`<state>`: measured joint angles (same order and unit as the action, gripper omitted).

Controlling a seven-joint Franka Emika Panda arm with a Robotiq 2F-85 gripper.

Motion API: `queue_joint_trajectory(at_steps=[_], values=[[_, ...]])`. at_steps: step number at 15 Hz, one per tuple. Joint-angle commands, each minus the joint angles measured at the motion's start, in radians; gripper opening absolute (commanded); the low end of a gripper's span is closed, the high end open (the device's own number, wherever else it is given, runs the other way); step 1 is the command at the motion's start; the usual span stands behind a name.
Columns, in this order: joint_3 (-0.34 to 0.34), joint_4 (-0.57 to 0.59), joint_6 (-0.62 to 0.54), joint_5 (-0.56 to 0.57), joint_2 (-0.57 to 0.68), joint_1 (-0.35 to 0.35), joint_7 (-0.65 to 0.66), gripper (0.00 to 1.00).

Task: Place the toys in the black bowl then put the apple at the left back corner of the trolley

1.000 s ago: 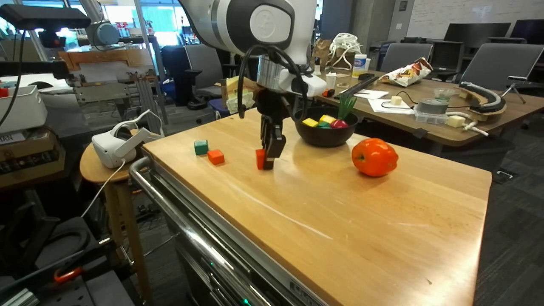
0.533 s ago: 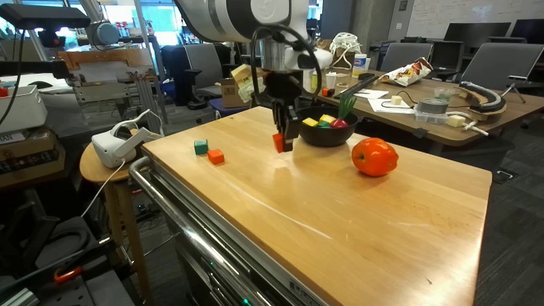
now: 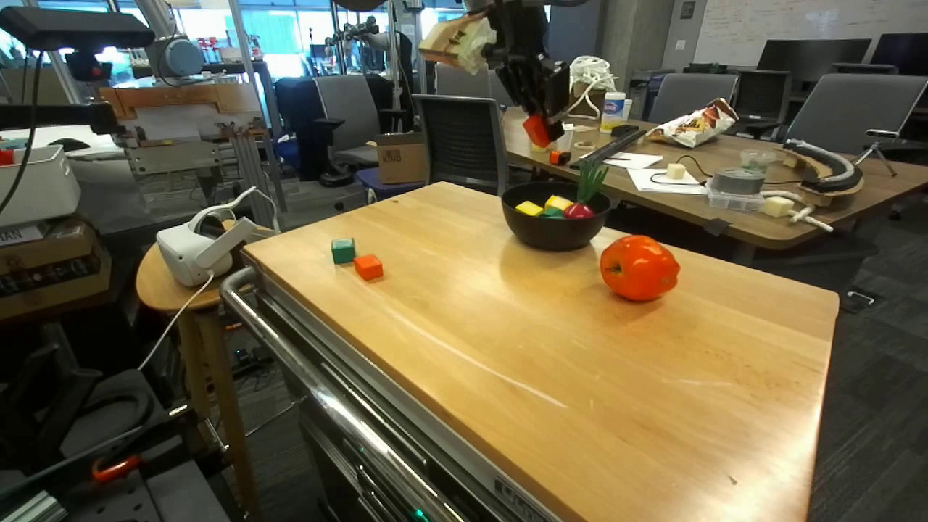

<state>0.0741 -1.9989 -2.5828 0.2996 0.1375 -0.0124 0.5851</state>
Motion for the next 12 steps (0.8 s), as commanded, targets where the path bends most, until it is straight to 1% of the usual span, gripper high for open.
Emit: queue_joint_trajectory(at_steps=[1,2,4,6,7,8,9,10,11,12], values=[[0.024,0.104,-0.135,0.103,0.126,-0.039,0.08,0.08],[0.035,0.121,-0.151,0.115,0.153,-0.051,0.091,0.08],[0.053,0.149,-0.158,0.1,0.204,-0.071,0.084,0.08],[0.067,0.168,-0.145,0.078,0.243,-0.086,0.061,0.08],[0.063,0.172,-0.125,0.055,0.253,-0.086,0.037,0.08],[0.06,0.175,-0.114,0.039,0.263,-0.086,0.017,0.1],[0.059,0.173,-0.108,0.032,0.267,-0.087,0.002,0.36],[0.047,0.167,-0.099,0.007,0.264,-0.079,-0.026,0.52],[0.034,0.157,-0.095,-0.021,0.256,-0.071,-0.056,0.64],[0.015,0.143,-0.089,-0.064,0.237,-0.058,-0.101,0.71]])
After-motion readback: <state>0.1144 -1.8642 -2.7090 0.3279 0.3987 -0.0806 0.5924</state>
